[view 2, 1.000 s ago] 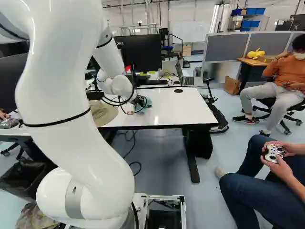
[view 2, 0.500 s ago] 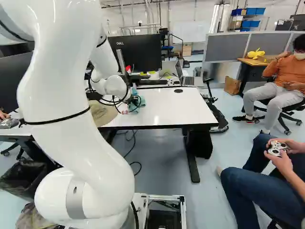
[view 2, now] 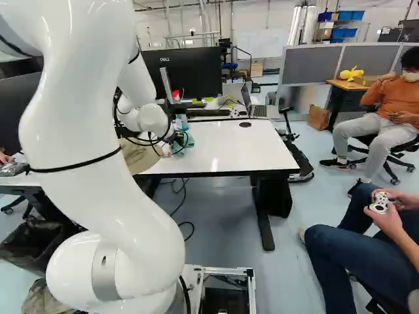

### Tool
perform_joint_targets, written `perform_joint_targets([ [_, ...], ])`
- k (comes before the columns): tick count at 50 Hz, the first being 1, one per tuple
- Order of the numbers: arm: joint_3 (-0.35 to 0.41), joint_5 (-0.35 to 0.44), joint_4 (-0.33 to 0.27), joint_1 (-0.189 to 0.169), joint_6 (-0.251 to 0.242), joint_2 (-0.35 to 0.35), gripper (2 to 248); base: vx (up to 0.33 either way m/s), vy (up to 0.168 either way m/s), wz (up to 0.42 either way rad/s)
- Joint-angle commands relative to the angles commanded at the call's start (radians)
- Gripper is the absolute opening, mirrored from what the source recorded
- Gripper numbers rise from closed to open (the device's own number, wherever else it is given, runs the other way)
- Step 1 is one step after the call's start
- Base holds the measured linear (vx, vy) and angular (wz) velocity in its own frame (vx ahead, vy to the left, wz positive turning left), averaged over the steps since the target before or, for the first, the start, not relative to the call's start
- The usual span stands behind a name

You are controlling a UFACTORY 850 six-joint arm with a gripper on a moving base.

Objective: Clean the table with the green towel

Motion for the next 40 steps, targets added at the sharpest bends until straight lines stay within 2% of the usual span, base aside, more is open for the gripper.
perform_joint_targets([
  [24,0.018,-0.012,0.0,0.0,0.0,0.071,62,0.0,0.0,0.0],
  [40,0.057,-0.096,0.0,0.004,0.0,0.146,62,0.0,0.0,0.0],
])
